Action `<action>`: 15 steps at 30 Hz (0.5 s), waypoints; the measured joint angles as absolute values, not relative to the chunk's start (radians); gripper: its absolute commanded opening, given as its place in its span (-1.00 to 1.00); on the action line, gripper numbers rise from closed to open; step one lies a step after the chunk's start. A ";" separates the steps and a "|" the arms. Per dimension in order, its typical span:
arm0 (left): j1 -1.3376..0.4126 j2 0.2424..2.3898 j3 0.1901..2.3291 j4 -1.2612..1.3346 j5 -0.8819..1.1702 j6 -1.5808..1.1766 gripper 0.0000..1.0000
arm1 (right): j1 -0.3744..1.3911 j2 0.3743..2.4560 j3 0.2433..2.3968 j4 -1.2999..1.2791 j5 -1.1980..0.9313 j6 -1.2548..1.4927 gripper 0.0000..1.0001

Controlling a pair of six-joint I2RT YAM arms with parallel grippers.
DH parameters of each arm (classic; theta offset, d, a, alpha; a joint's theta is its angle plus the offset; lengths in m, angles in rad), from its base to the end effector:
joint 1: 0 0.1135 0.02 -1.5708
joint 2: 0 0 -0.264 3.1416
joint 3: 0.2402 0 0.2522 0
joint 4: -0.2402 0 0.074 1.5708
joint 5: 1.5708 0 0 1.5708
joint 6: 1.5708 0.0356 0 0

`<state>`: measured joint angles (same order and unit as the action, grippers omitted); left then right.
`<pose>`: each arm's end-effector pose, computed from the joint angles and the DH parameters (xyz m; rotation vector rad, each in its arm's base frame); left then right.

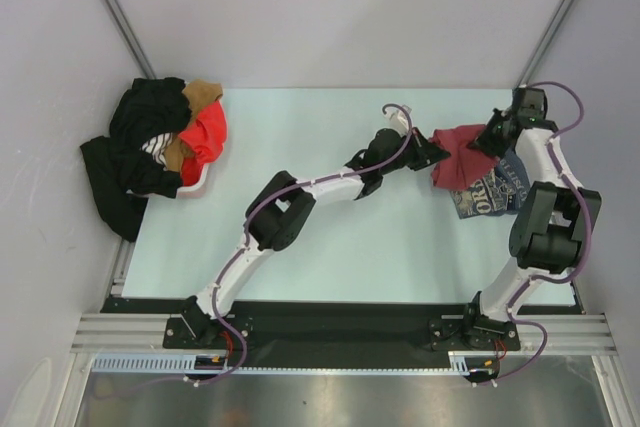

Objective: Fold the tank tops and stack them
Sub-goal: Neatly place the folded tank top to the corner

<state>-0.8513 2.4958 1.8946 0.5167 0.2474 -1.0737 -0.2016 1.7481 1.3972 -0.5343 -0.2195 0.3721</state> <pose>0.3723 -0.4382 0.1741 0.0050 1.9434 -1.5932 0.3798 -0.0697 0.2613 0.6022 2.3826 0.3442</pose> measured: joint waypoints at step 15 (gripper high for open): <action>-0.920 2.810 2.277 0.552 0.113 -1.263 -0.99 | -0.358 1.786 1.497 -0.574 -0.302 0.344 -1.00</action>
